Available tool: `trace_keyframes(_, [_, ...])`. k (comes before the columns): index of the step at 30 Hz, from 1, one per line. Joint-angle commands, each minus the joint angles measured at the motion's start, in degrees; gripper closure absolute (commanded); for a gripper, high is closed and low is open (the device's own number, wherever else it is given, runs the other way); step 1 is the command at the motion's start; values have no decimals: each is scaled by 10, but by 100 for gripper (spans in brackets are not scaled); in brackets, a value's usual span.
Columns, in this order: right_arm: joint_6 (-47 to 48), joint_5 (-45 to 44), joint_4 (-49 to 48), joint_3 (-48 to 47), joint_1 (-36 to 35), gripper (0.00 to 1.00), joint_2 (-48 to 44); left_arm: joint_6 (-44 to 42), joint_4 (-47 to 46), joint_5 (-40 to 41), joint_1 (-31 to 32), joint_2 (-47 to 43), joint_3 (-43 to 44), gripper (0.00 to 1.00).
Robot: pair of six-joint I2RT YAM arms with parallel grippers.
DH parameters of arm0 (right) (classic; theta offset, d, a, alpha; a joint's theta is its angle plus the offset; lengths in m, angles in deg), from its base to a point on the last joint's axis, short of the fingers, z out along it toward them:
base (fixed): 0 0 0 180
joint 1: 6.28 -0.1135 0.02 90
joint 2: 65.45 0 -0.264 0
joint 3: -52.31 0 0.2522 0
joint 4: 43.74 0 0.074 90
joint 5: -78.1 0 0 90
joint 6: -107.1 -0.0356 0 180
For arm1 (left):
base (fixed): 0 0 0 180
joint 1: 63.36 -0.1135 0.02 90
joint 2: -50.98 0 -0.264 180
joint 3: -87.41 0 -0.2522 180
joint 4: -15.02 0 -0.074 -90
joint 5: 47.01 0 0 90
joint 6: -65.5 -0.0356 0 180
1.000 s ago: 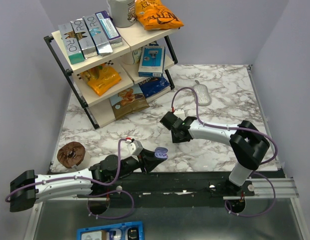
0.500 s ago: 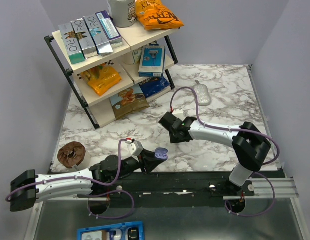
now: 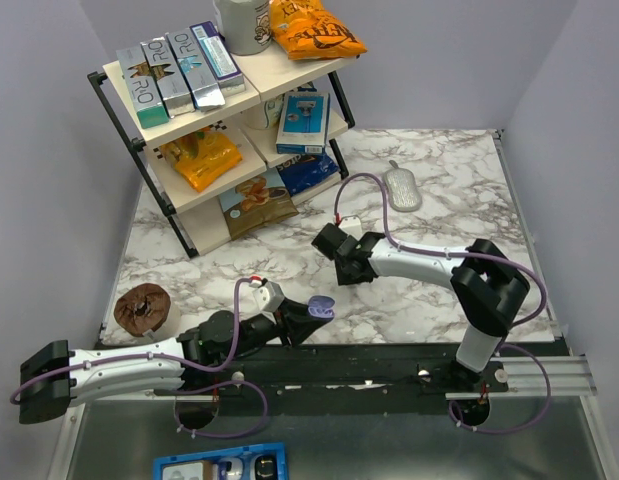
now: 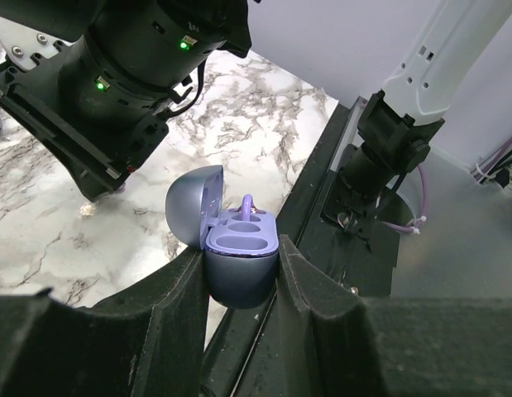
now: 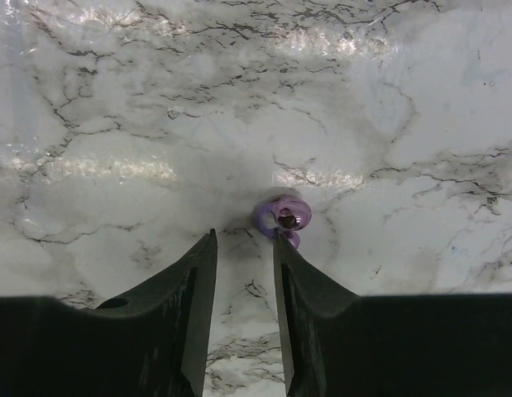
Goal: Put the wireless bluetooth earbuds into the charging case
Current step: Pick up the earbud from the center of the board.
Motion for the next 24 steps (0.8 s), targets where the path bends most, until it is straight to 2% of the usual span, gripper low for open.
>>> trace_keyframes(1, [2,-23,-8,-10,-3,59,13,5,-4,13,5,-4,-6,100])
trace_keyframes(14, [10,-21,-30,5,11,60,33,4,-1,14,5,-3,-3,100])
trace_keyframes(24, [10,-16,-43,33,17,67,27,3,-3,12,5,9,1,100])
